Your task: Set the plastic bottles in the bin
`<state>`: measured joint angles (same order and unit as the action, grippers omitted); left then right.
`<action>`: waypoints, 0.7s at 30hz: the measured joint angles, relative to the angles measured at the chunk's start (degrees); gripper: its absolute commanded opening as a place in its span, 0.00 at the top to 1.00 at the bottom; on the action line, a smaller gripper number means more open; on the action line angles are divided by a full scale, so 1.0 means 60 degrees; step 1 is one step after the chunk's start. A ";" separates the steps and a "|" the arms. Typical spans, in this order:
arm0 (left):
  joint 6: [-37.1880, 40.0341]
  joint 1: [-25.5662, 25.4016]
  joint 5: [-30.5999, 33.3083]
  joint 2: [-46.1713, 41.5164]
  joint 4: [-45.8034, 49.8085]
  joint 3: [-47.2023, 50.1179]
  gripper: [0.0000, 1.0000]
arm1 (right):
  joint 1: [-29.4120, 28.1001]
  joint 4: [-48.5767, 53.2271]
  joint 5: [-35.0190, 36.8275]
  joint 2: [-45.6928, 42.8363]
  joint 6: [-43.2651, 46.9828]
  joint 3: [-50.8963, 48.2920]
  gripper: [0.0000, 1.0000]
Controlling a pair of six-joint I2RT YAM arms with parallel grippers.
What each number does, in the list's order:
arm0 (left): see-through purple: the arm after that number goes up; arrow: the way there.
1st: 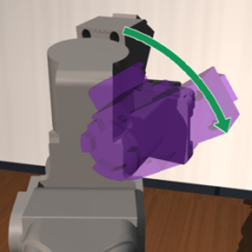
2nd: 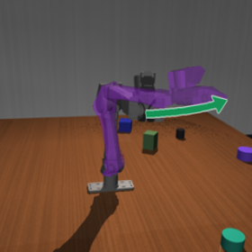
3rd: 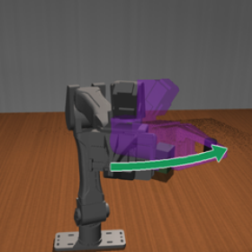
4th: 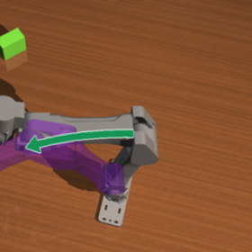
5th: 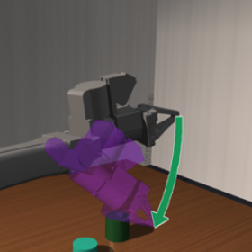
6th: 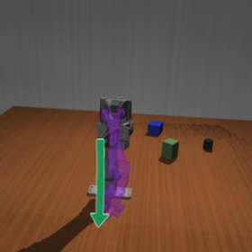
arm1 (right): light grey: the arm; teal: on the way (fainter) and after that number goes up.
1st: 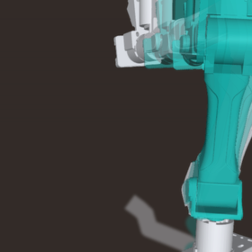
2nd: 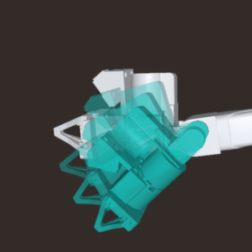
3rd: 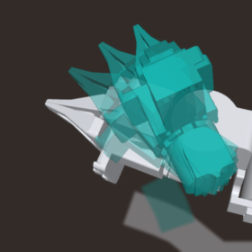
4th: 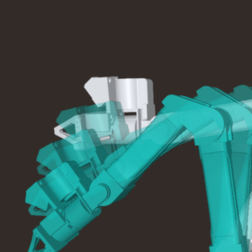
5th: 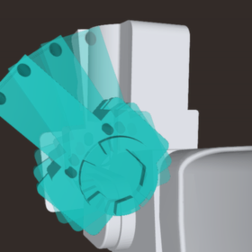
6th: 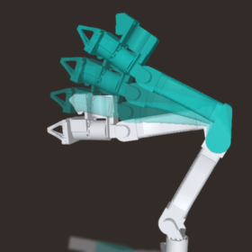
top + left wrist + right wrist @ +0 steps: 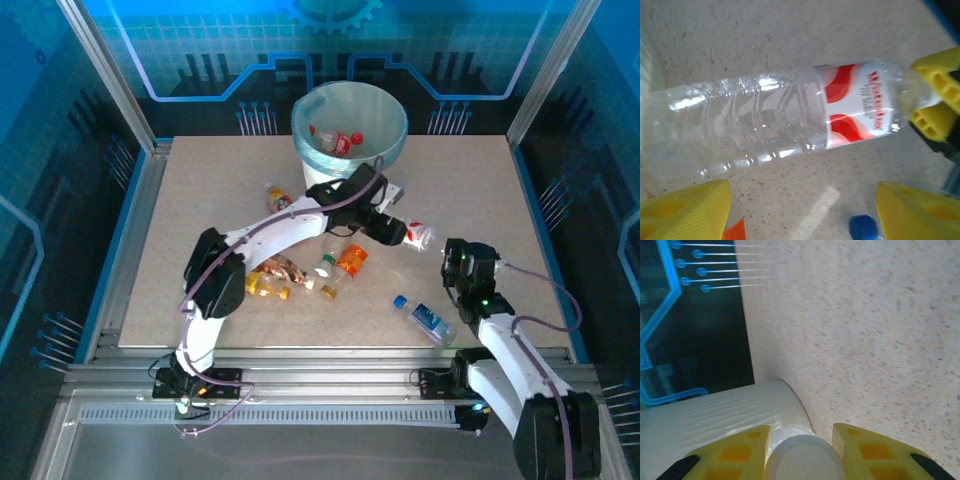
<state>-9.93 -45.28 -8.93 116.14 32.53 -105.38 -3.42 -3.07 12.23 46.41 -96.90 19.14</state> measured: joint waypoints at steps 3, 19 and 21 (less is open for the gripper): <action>0.0219 0.0000 -0.0178 -0.1075 0.0047 0.0029 0.22 | 0.0007 0.1078 0.0328 -0.0736 0.0678 0.0619 1.00; 0.0648 0.0718 -0.0368 -0.4630 0.0907 0.0324 0.22 | -0.1147 0.5402 0.2226 -0.1716 0.5683 0.4918 1.00; 0.0663 0.1184 -0.0310 -0.4874 0.0900 0.0710 0.22 | -0.1606 0.5705 0.2477 -0.1534 0.6328 0.5574 1.00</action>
<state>-5.96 -38.17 -10.79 86.89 37.93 -101.12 -13.06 31.16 27.09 37.21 -58.94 52.58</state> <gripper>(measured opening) 0.782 0.313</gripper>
